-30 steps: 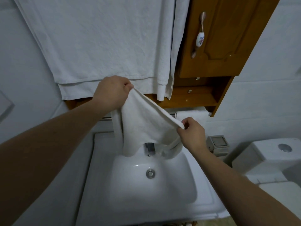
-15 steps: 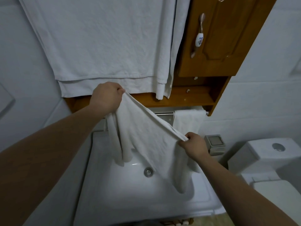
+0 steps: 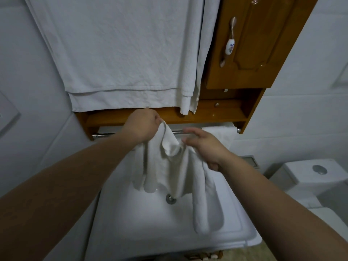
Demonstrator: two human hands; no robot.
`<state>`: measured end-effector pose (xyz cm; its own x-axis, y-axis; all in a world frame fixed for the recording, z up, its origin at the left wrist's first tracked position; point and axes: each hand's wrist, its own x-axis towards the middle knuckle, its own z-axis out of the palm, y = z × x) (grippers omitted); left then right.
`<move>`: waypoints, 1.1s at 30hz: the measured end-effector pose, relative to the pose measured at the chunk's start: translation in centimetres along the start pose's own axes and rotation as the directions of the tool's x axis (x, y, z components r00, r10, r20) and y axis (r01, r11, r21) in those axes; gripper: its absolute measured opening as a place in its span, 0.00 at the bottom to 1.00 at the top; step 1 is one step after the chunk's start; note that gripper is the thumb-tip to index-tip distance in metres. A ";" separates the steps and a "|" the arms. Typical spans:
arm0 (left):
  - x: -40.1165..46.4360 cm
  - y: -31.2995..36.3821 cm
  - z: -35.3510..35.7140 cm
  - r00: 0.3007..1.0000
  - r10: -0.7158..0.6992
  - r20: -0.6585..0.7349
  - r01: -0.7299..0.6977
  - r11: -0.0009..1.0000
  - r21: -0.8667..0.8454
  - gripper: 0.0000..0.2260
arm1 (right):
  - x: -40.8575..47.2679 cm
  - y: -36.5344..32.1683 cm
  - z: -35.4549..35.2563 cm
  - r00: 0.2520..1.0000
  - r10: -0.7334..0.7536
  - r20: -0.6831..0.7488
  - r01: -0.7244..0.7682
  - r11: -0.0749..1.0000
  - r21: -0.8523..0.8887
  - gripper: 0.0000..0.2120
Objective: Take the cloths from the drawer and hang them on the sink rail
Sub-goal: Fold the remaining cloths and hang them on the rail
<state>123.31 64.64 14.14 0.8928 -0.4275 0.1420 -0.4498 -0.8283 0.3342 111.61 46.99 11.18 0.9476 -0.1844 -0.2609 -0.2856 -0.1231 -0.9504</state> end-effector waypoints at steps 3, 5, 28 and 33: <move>-0.7 1.6 0.1 0.995 0.100 0.020 -0.098 0.993 -0.072 0.11 | 1.0 -1.7 0.8 0.996 -0.083 0.007 0.084 0.991 -0.104 0.24; -1.3 2.7 0.2 0.984 0.177 -0.017 -0.178 0.980 -0.094 0.10 | 1.4 -2.6 1.4 0.986 -0.161 0.036 0.164 0.973 -0.162 0.19; -3.2 2.4 2.9 0.947 0.100 0.304 0.037 0.910 -0.413 0.07 | 1.1 -6.4 -2.1 0.947 -0.281 -0.155 0.164 0.839 -0.519 0.09; -2.5 1.6 3.9 0.965 -0.024 0.262 0.138 0.894 -0.426 0.02 | 0.6 -7.2 -3.2 0.944 -0.229 -0.240 0.115 0.905 -0.409 0.11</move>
<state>120.22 62.94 10.68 0.8655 -0.4875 -0.1150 -0.2685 -0.6453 0.7152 113.74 44.62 18.40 0.9251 -0.3797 0.0117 -0.2078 -0.5317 -0.8210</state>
